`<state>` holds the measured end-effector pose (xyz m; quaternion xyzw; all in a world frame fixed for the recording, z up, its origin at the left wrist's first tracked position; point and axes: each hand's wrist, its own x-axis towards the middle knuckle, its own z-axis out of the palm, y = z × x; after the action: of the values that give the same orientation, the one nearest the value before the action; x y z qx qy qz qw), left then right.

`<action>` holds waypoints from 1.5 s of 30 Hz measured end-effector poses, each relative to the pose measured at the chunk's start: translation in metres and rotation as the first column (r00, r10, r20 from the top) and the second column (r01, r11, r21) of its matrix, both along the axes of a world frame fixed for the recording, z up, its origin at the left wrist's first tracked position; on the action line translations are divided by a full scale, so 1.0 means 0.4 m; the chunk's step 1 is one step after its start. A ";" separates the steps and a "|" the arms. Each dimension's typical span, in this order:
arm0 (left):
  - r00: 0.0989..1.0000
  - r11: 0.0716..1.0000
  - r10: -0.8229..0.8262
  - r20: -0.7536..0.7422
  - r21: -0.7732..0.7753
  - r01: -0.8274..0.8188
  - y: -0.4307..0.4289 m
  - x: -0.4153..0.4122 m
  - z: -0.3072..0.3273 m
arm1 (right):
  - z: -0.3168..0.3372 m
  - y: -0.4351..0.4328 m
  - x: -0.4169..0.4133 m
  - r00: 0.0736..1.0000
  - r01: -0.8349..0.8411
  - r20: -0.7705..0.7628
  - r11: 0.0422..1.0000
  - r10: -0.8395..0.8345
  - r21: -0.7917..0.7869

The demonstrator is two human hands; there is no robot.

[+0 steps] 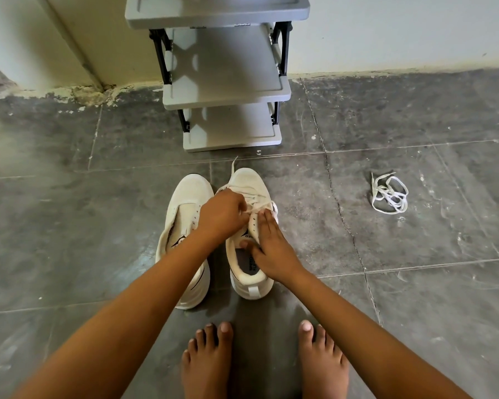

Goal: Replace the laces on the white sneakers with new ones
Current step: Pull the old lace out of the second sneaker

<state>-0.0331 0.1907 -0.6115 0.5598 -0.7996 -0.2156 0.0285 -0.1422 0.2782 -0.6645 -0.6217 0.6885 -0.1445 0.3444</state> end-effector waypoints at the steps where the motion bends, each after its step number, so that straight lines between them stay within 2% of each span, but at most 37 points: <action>1: 0.999 1.000 0.013 0.035 -0.011 -0.012 0.000 -0.006 0.004 | 0.001 -0.001 0.000 1.000 0.000 0.003 1.000 0.000 0.003; 3: 0.995 1.000 -0.001 0.104 -0.005 0.001 -0.005 -0.018 0.022 | 0.003 -0.002 0.000 1.000 0.002 0.005 1.000 -0.002 0.010; 4: 0.998 0.999 -0.005 0.055 0.036 0.003 -0.009 -0.021 0.029 | 0.005 -0.002 0.001 1.000 0.006 0.004 1.000 -0.006 0.013; 5: 0.995 0.992 0.022 -0.097 0.129 -0.010 -0.015 -0.021 0.037 | 0.005 -0.002 0.001 1.000 0.013 0.003 1.000 -0.013 0.013; 6: 0.942 0.960 0.103 -0.320 0.281 -0.010 -0.018 -0.021 0.054 | 0.005 -0.002 0.001 1.000 0.018 -0.002 1.000 -0.018 0.011; 7: 0.834 0.911 0.215 -0.509 0.411 0.016 -0.019 -0.020 0.080 | 0.005 -0.002 0.001 1.000 0.025 -0.007 1.000 -0.025 0.005; 8: 0.707 0.882 0.313 -0.634 0.470 0.032 -0.023 -0.012 0.095 | 0.005 -0.003 0.002 1.000 0.025 -0.013 1.000 -0.025 0.000; 9: 0.597 0.864 0.388 -0.702 0.503 0.030 -0.029 -0.004 0.104 | 0.005 -0.003 0.004 1.000 0.023 -0.015 1.000 -0.023 -0.002; 10: 0.528 0.849 0.448 -0.721 0.528 0.000 -0.034 0.004 0.106 | 0.005 -0.003 0.005 1.000 0.021 -0.011 1.000 -0.021 -0.001; 11: 0.515 0.843 0.483 -0.709 0.536 -0.052 -0.036 0.011 0.102 | 0.005 -0.002 0.004 1.000 0.021 -0.004 1.000 -0.021 0.000; 12: 0.571 0.854 0.474 -0.670 0.507 -0.114 -0.038 0.015 0.094 | 0.005 -0.003 0.004 1.000 0.023 0.002 1.000 -0.023 0.000; 13: 0.706 0.890 0.404 -0.582 0.428 -0.156 -0.040 0.018 0.078 | 0.005 -0.003 0.003 1.000 0.023 0.001 1.000 -0.023 0.004; 14: 0.861 0.938 0.274 -0.429 0.315 -0.142 -0.041 0.020 0.054 | 0.004 -0.003 0.002 1.000 0.021 -0.003 1.000 -0.021 0.008; 15: 0.960 0.976 0.130 -0.247 0.204 -0.080 -0.036 0.019 0.033 | 0.002 -0.002 0.002 1.000 0.018 -0.008 1.000 -0.018 0.011; 16: 0.994 0.992 0.032 -0.106 0.128 -0.018 -0.029 0.017 0.017 | 0.000 -0.002 0.002 1.000 0.017 -0.012 1.000 -0.017 0.011; 21: 0.988 0.993 -0.084 0.133 -0.067 0.094 -0.014 -0.011 0.004 | -0.003 -0.002 0.003 1.000 0.029 0.009 1.000 -0.028 -0.005; 24: 0.962 0.984 -0.111 0.251 -0.107 0.142 -0.009 -0.030 0.010 | -0.002 -0.002 0.003 0.999 0.036 0.017 0.999 -0.036 -0.007; 26: 0.957 0.984 -0.125 0.261 -0.089 0.153 -0.011 -0.030 0.020 | 0.000 -0.002 0.003 0.999 0.040 0.019 0.999 -0.040 -0.002; 27: 0.972 0.988 -0.135 0.194 -0.052 0.147 -0.015 -0.026 0.029 | 0.000 -0.001 0.003 0.999 0.040 0.015 0.999 -0.040 0.002; 28: 0.991 0.991 -0.132 0.037 0.009 0.132 -0.022 -0.019 0.040 | 0.000 -0.002 0.003 0.999 0.036 0.007 0.999 -0.036 0.002; 29: 0.978 0.987 -0.081 -0.192 0.122 0.106 -0.027 -0.011 0.058 | -0.001 -0.002 0.002 1.000 0.031 -0.006 1.000 -0.031 0.000; 30: 0.900 0.965 0.023 -0.434 0.246 0.094 -0.028 -0.004 0.080 | -0.002 -0.002 0.002 1.000 0.027 -0.016 1.000 -0.027 -0.003; 31: 0.788 0.946 0.129 -0.602 0.313 0.085 -0.031 0.004 0.096 | -0.002 -0.003 0.001 0.999 0.025 -0.021 1.000 -0.025 -0.007; 32: 0.706 0.934 0.200 -0.679 0.349 0.071 -0.033 0.014 0.102 | -0.003 -0.003 0.002 0.999 0.026 -0.020 1.000 -0.026 -0.009; 33: 0.675 0.930 0.244 -0.696 0.365 0.041 -0.032 0.020 0.103 | -0.003 -0.003 0.002 0.999 0.027 -0.019 1.000 -0.028 -0.007; 34: 0.691 0.935 0.262 -0.674 0.355 -0.007 -0.032 0.022 0.097 | -0.002 -0.002 0.002 0.999 0.026 -0.020 1.000 -0.026 -0.005; 35: 0.759 0.949 0.239 -0.606 0.312 -0.049 -0.033 0.022 0.086 | -0.003 -0.002 0.002 1.000 0.024 -0.020 1.000 -0.024 -0.001; 37: 0.954 0.987 0.065 -0.292 0.161 -0.018 -0.033 0.018 0.051 | -0.003 -0.003 0.001 1.000 0.022 -0.021 1.000 -0.021 0.008; 38: 0.992 0.993 -0.032 -0.120 0.109 0.045 -0.027 0.011 0.032 | -0.004 -0.003 0.001 1.000 0.021 -0.022 1.000 -0.021 0.007; 40: 0.991 0.994 -0.103 0.083 0.032 0.100 -0.009 -0.001 0.011 | -0.006 -0.003 0.002 1.000 0.019 -0.021 1.000 -0.020 -0.005; 42: 0.988 0.995 -0.078 0.137 -0.048 0.085 0.000 -0.012 0.000 | -0.006 -0.003 0.002 1.000 0.028 -0.011 0.999 -0.028 -0.019; 45: 0.984 0.992 -0.068 0.167 -0.090 0.084 -0.001 -0.027 -0.010 | -0.006 -0.002 0.003 0.999 0.034 0.001 0.999 -0.034 -0.023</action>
<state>-0.0440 0.1905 -0.6156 0.5424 -0.8297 -0.1310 -0.0184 -0.1410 0.2776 -0.6669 -0.6138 0.6971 -0.1585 0.3349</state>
